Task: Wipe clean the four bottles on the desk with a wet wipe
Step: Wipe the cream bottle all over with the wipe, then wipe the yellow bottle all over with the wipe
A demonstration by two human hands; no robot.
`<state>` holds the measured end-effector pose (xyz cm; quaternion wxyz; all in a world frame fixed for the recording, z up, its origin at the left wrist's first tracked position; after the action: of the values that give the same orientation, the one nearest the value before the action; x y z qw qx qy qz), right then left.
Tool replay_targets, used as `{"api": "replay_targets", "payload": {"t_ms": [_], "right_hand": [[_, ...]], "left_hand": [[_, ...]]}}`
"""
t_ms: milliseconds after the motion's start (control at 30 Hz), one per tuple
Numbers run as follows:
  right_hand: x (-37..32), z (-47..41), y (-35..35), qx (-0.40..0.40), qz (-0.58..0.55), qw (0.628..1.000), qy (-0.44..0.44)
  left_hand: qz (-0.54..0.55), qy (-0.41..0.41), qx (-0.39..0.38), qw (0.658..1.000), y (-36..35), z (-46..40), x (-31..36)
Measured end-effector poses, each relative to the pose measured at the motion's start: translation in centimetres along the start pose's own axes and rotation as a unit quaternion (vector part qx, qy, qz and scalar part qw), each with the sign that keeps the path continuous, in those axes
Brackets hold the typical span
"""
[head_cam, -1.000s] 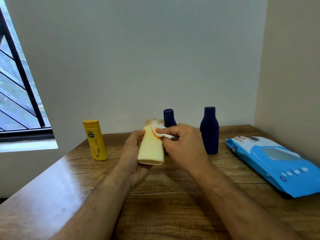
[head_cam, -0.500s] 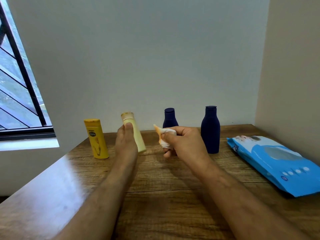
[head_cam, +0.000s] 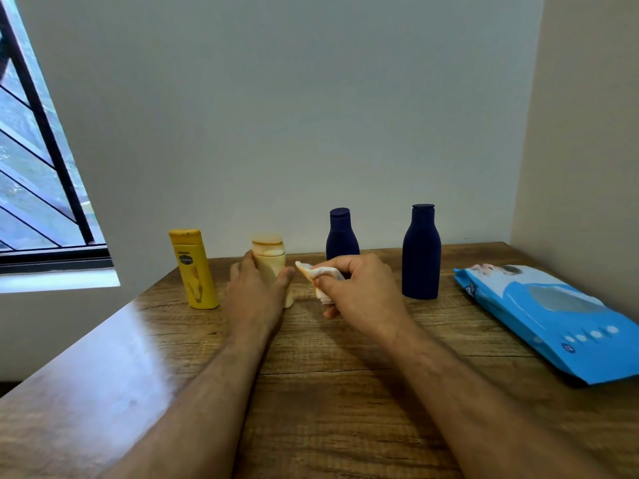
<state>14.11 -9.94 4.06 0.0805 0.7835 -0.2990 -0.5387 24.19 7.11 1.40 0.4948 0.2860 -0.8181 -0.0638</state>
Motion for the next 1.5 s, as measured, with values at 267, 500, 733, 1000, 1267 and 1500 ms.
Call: {"api": "replay_targets", "payload": {"t_ms": [267,500,733,1000,1267,1500], "right_hand": [[0.1,-0.1,-0.1,-0.004,0.016,1.0,0.004],[0.0,-0.1,-0.2,-0.01,0.021,1.0,0.008],[-0.2,0.1,0.0,0.001,0.03,0.999,0.015],[-0.3,0.3,0.2,-0.004,0.026,1.0,0.015],[-0.4,0.3,-0.2,-0.015,0.044,0.999,0.018],[-0.6,0.3,0.0,0.0,0.04,0.999,0.025]], "left_hand": [[-0.021,0.016,-0.025,0.999,-0.8,-0.1,-0.6],[-0.024,0.036,-0.032,0.999,-1.0,0.0,-1.1],[0.034,-0.023,0.102,0.994,2.9,2.2,1.8],[0.052,-0.005,0.282,0.958,8.4,0.4,-1.3],[0.145,0.112,0.207,0.961,6.7,-2.3,-6.2],[0.152,0.108,0.196,0.963,6.6,-2.6,-6.1]]}}
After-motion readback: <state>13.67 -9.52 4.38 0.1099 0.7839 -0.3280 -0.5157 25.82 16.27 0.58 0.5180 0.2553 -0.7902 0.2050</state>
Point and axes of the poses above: each hand's wrist, its own z-axis away from the middle knuckle, its own y-axis out of the back of the hand, x = y × z, the point moved 8 cm from there along -z, towards the middle knuckle, and after that the axes turned 10 degrees about z, right-handed, at the moved point
